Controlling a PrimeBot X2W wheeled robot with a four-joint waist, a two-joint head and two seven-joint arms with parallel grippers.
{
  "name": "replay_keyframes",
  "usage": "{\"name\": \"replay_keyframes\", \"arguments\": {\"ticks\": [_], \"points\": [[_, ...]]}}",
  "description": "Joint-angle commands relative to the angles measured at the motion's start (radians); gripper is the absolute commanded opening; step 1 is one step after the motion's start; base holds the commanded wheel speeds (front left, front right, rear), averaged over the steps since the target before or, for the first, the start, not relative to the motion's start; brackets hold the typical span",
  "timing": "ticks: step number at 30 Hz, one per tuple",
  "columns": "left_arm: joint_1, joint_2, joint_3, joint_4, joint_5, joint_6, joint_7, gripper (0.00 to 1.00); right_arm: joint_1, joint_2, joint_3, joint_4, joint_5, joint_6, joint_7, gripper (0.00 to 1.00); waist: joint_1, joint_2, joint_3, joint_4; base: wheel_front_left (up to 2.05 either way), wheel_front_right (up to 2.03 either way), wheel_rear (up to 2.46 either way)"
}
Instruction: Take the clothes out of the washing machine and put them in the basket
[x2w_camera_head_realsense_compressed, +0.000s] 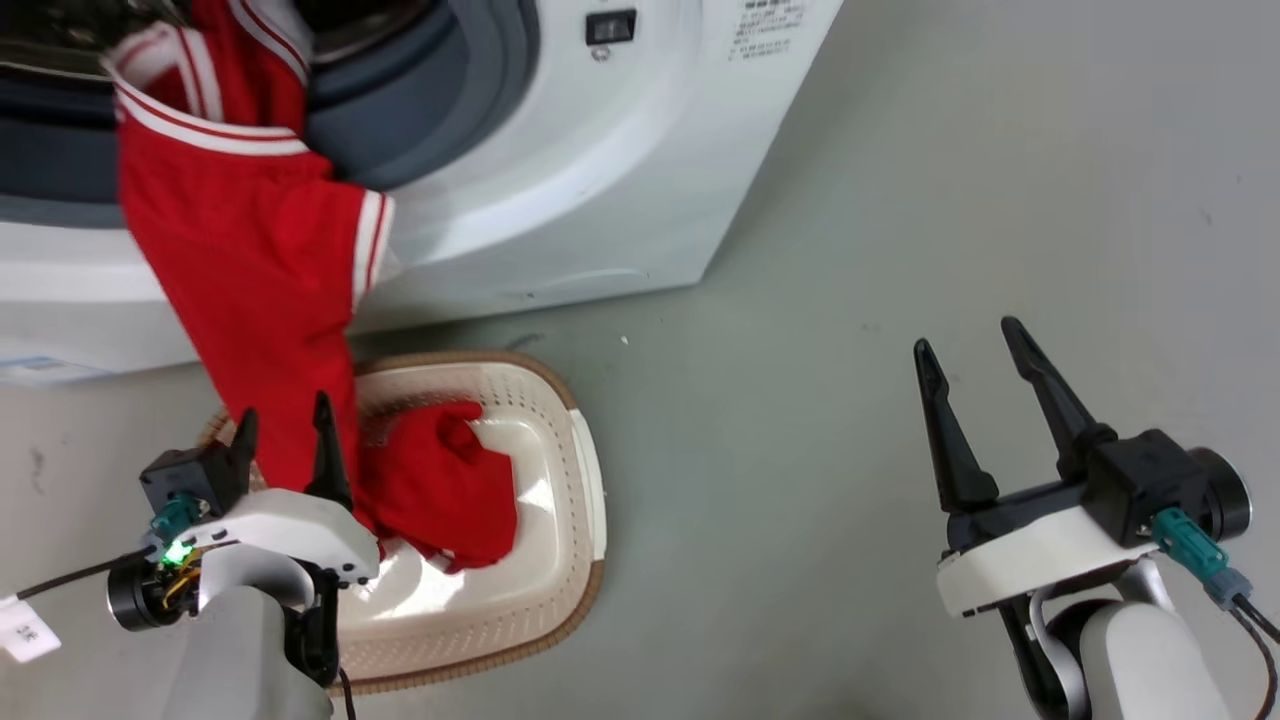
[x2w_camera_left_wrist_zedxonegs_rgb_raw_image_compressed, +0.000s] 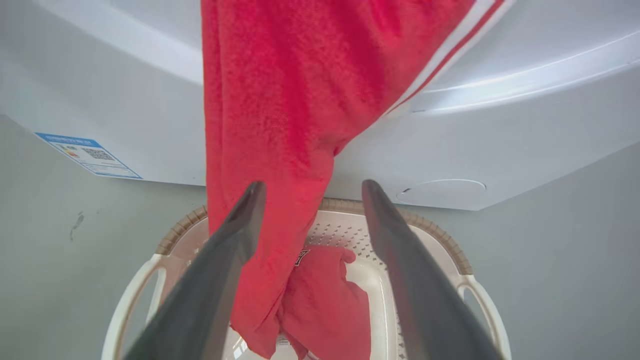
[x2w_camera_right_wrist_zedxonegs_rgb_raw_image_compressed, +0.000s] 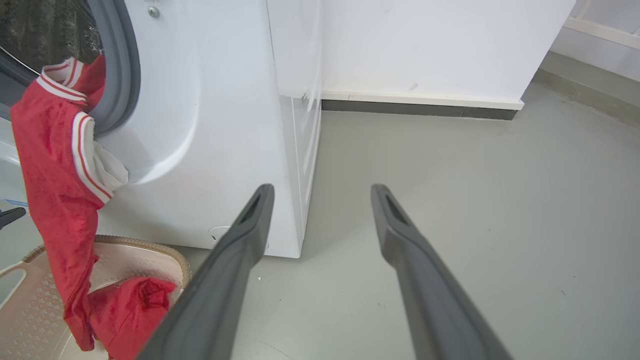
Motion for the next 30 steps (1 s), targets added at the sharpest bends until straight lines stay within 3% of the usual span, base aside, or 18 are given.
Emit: {"name": "replay_keyframes", "arguments": {"ticks": [1, 8, 14, 30], "points": [[0.016, -0.004, 0.0, -0.009, 0.008, -0.001, -0.002, 1.0, 0.01, 0.002, -0.002, -0.002, -0.004, -0.001, 0.001, 1.0, 0.0, -0.0001, -0.053, 0.027, 0.0, 0.0, 0.0], [0.047, -0.033, -0.005, -0.106, 0.044, -0.006, -0.002, 1.0, 0.06, 0.002, -0.014, -0.014, -0.006, -0.001, 0.026, 1.0, 0.0, -0.0001, -0.145, 0.054, 0.0, 0.0, 0.0], [-0.004, -0.016, -0.015, -0.094, 0.076, -0.013, -0.002, 1.0, 0.088, 0.002, -0.013, -0.022, 0.005, -0.001, 0.036, 1.0, 0.0, -0.0001, -0.18, 0.05, 0.0, 0.0, 0.0], [-0.313, 0.169, -0.052, 0.358, 0.088, -0.033, 0.049, 1.0, 0.036, 0.002, 0.029, 0.01, 0.046, -0.001, 0.004, 1.0, 0.0, -0.0001, -0.088, -0.062, 0.0, 0.0, 0.0]]}}
